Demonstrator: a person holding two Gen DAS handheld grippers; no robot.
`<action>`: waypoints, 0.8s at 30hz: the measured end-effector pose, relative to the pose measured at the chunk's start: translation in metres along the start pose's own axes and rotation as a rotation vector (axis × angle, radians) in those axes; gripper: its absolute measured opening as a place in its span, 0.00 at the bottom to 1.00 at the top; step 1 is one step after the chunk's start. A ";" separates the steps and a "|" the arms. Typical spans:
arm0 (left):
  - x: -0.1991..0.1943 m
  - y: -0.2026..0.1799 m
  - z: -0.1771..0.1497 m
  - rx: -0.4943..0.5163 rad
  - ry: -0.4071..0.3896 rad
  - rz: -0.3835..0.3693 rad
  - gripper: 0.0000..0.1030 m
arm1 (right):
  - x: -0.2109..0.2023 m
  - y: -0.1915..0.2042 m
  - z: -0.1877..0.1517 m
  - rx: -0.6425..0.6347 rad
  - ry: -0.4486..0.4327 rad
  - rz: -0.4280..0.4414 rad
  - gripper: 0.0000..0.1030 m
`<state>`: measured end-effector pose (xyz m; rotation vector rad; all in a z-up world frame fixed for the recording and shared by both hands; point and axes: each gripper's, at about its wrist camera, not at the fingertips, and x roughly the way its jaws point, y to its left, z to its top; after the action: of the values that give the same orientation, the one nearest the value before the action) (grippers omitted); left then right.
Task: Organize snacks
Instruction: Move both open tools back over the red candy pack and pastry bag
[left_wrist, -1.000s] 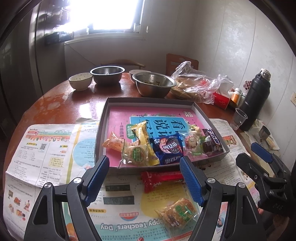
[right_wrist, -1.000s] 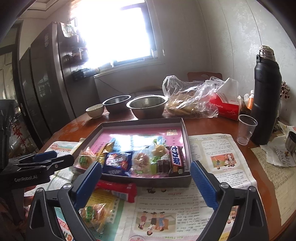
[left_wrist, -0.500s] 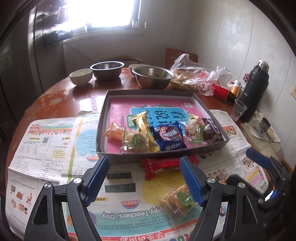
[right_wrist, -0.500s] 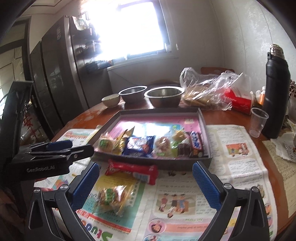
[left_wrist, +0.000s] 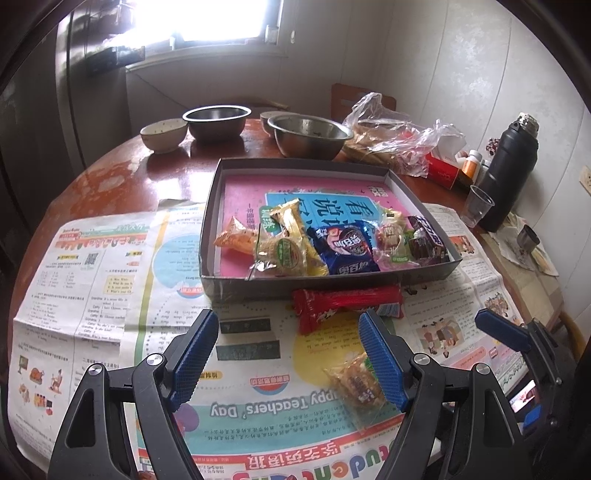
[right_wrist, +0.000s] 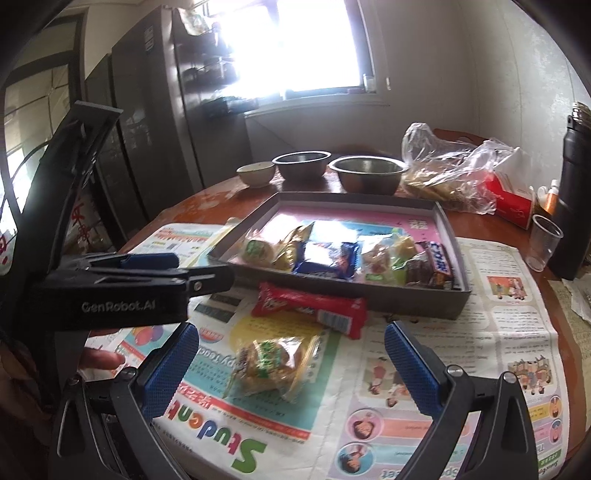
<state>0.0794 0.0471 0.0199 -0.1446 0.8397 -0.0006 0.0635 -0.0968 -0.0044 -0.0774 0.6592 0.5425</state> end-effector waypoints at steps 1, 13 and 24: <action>0.001 0.001 -0.001 -0.003 0.007 -0.008 0.77 | 0.001 0.001 -0.001 -0.003 0.005 0.005 0.99; 0.016 0.003 -0.005 -0.012 0.052 -0.046 0.77 | 0.032 0.015 -0.017 -0.032 0.093 0.012 0.99; 0.024 0.003 -0.005 -0.015 0.067 -0.052 0.77 | 0.053 0.014 -0.023 -0.033 0.122 -0.029 0.97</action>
<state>0.0916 0.0478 -0.0015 -0.1811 0.9023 -0.0480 0.0791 -0.0662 -0.0531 -0.1517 0.7675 0.5240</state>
